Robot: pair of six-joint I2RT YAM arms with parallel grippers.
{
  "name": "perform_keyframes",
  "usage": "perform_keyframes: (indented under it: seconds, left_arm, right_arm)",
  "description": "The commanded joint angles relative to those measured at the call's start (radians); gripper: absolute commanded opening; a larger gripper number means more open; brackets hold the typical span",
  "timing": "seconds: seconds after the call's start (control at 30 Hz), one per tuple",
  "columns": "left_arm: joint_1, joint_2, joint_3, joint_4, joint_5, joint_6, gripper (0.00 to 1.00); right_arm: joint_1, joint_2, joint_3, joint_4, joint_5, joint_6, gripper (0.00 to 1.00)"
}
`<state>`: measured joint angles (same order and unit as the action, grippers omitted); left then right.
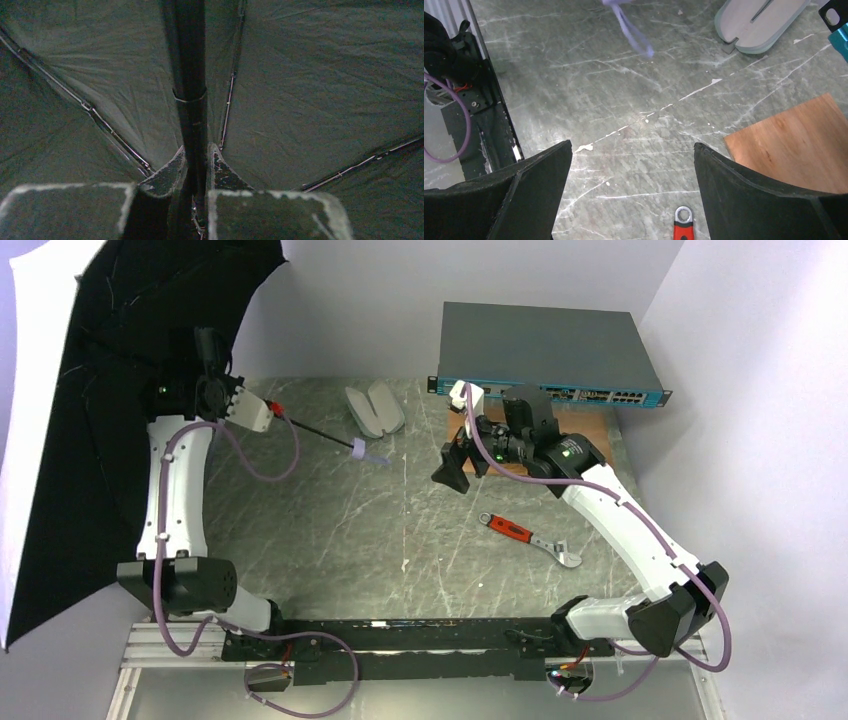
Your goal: Open the umbrella
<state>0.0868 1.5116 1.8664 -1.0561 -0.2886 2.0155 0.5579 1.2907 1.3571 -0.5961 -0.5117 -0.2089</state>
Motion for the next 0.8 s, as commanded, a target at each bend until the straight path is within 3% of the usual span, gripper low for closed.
perform_keyframes:
  seconds: [0.0, 0.3, 0.33, 0.37, 0.47, 0.5, 0.63, 0.77]
  left_arm:
    - [-0.006, -0.081, -0.136, 0.096, -0.17, 0.741, 0.0]
    - [-0.007, -0.179, -0.375, 0.043, -0.263, 0.587, 0.04]
    - [-0.008, -0.187, -0.401, 0.071, -0.25, 0.579, 0.12]
    - [-0.01, -0.197, -0.434, 0.129, -0.23, 0.569, 0.29]
    - [-0.026, -0.209, -0.522, 0.322, -0.191, 0.529, 0.93]
    - [-0.034, -0.205, -0.516, 0.321, -0.17, 0.502, 0.99]
    - [-0.104, -0.185, -0.459, 0.167, -0.046, 0.365, 1.0]
    - [-0.225, -0.219, -0.605, 0.276, 0.029, 0.281, 1.0]
  right_arm:
    - [-0.003, -0.032, -0.004, 0.04, -0.013, 0.002, 0.93]
    - [-0.003, -0.026, -0.008, 0.037, -0.035, 0.004, 0.93]
    - [-0.003, -0.02, -0.005, 0.038, -0.037, 0.007, 0.93]
    - [-0.003, -0.017, -0.003, 0.039, -0.037, 0.008, 0.93]
    - [-0.003, -0.016, -0.005, 0.038, -0.037, 0.011, 0.93]
    - [-0.003, -0.017, -0.008, 0.037, -0.037, 0.011, 0.93]
    - [-0.003, -0.025, -0.022, 0.035, -0.028, 0.007, 0.93]
    - [-0.004, -0.033, -0.024, 0.025, -0.005, -0.009, 0.93]
